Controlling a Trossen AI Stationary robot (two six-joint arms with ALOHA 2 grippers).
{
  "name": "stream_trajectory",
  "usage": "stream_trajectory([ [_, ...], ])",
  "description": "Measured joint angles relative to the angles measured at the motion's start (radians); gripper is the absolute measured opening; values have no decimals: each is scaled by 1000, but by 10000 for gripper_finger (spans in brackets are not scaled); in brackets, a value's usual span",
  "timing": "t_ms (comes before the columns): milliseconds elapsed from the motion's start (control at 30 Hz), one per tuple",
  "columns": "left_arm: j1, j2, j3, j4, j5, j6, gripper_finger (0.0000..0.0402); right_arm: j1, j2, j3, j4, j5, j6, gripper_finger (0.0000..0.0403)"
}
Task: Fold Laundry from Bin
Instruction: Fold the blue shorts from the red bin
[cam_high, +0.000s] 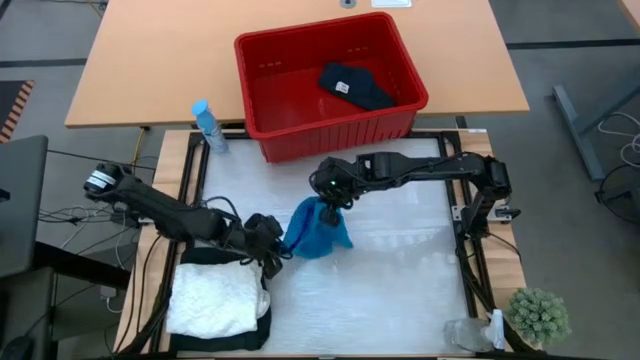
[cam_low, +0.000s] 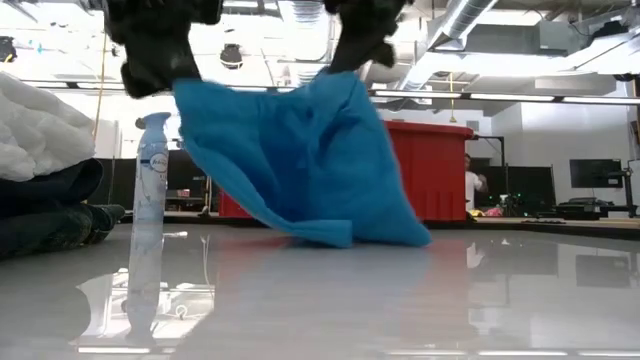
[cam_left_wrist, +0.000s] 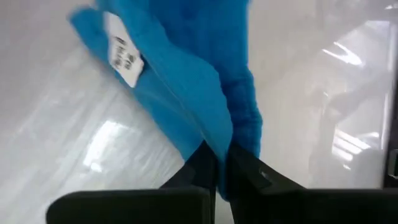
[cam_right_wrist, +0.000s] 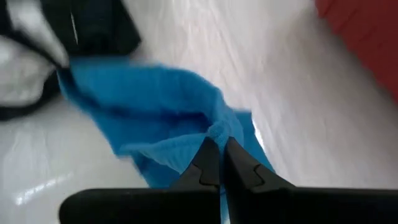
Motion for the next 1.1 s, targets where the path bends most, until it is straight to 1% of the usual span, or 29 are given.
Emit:
stream_trajectory([
  [133, 18, -71, 62, -90, 23, 45, 9, 30, -47, 0, -77, 8, 49, 23],
  [233, 30, -113, 101, -93, 78, 76, 5, 59, -88, 0, -116, 9, 111, 23],
  [333, 38, -136, 133, -92, 168, 79, 3, 100, -123, 0, -144, 8, 195, 23],
  [467, 40, -137, 160, -89, 303, 34, 3, 186, -144, 0, -144, 6, 325, 23],
  [567, 34, -137, 172, -79, 381, -17, 2, 259, -146, 0, -137, -1, 424, 23],
  [667, 29, -135, 195, -45, 465, -73, 2, 327, -146, 0, -103, 0, 523, 23],
  [767, 28, -137, 221, 6, 546, -102, 2, 370, -146, 0, -49, 2, 578, 23],
  [900, 39, -136, 227, -20, 550, -48, 2, 378, -147, 0, -55, 53, 586, 23],
  [967, 60, -124, 227, -75, 539, -2, 2, 356, -140, -14, -58, 77, 585, 23],
  [1100, 130, -74, 210, -157, 536, 111, 2, 293, -113, -49, -95, 83, 537, 23],
])
